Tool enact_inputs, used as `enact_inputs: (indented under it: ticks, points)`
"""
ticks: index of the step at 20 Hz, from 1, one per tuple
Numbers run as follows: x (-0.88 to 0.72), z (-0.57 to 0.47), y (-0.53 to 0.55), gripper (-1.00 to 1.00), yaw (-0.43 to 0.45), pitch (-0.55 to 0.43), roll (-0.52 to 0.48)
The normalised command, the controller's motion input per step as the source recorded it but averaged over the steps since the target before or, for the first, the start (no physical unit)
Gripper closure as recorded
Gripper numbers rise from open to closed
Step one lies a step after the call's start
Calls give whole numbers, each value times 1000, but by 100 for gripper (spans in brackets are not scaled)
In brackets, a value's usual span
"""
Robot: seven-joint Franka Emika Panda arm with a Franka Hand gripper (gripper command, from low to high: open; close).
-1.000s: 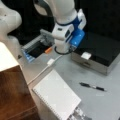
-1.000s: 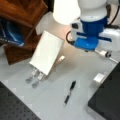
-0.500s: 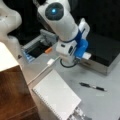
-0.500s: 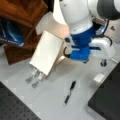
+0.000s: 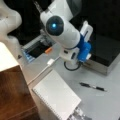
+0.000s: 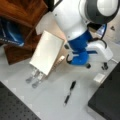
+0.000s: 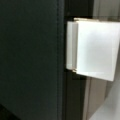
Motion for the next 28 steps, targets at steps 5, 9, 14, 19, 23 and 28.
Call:
enact_inputs:
  ticks: [5,9,14,19,23,28]
  points:
    - [222,-170,-203,-100,110,80,337]
    - [171,-165,-178,-100,71,79,378]
    - [109,-67,-118,-100,76,76,416]
    - [133,-126,-76,-100,78,20,454]
    - [151,-371,-18,-100,45,-43,408]
    - [138,-336,-19,-100,23,-73,320]
